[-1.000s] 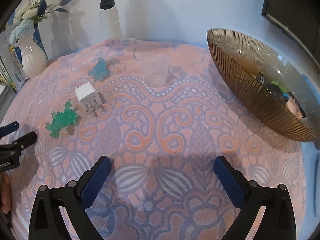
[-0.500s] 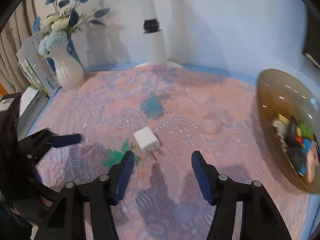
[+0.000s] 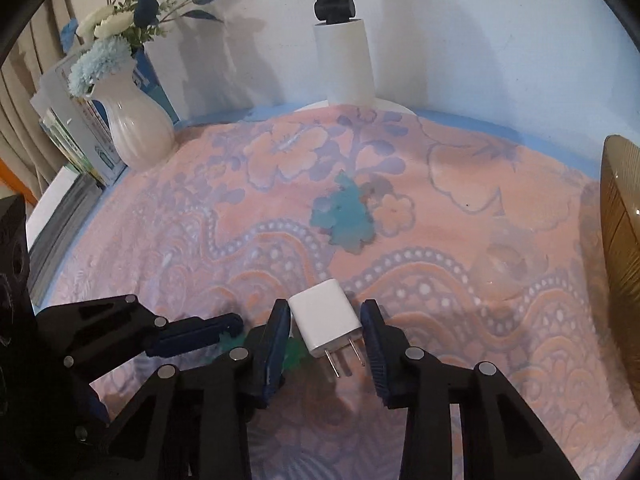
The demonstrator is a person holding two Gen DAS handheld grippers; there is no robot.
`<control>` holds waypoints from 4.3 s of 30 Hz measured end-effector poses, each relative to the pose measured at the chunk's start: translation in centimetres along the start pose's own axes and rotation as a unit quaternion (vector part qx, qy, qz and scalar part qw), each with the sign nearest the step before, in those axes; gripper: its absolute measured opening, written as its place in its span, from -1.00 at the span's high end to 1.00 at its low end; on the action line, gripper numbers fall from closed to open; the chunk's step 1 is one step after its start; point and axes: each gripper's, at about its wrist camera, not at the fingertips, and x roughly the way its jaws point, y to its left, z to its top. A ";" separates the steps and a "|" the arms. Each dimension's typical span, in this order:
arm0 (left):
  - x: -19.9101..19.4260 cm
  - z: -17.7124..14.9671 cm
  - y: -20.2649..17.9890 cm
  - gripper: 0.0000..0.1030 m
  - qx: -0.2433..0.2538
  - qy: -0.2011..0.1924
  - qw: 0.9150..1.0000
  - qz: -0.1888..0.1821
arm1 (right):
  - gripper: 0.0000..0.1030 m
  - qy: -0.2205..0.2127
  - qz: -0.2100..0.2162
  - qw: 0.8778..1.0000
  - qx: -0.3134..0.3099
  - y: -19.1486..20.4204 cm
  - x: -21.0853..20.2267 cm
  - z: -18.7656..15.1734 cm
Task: Organize rigid objects
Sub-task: 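Grasp the green figure with the left tool while the right grasps the white plug, then carry the green figure and white plug over the bowl and open both tools, then move both open tools back over the remaining items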
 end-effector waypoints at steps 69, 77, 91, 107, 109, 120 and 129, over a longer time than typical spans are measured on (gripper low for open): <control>-2.2 19.1 -16.4 0.11 0.111 -0.136 0.984 -0.016 | 0.35 -0.141 -0.228 0.908 0.321 -26.6 -23.9 -1.3; 3.2 20.1 -18.7 0.10 0.134 -0.108 0.985 -0.010 | 0.35 -0.081 -0.273 0.913 0.292 -30.1 -18.8 1.9; -4.9 17.5 -14.1 -0.57 0.094 -0.165 0.981 0.033 | -0.06 -0.122 -0.216 0.930 0.270 -25.0 -22.2 -0.5; -10.9 2.8 0.7 -0.99 -0.085 -0.129 0.984 0.089 | -0.19 -0.104 -0.081 0.983 0.125 -4.6 -16.5 -4.8; -9.6 0.9 2.0 -0.99 -0.108 -0.114 0.983 0.091 | -0.18 -0.072 -0.111 0.986 0.106 -3.4 -13.0 -5.8; -4.2 -2.9 4.5 -0.98 -0.154 -0.055 0.978 0.129 | -0.58 -0.034 -0.157 0.984 0.081 -4.0 -6.5 -8.7; -4.2 -3.2 3.7 -0.98 -0.144 -0.057 0.977 0.148 | -1.00 -0.008 -0.217 0.974 0.062 -3.3 -5.3 -8.4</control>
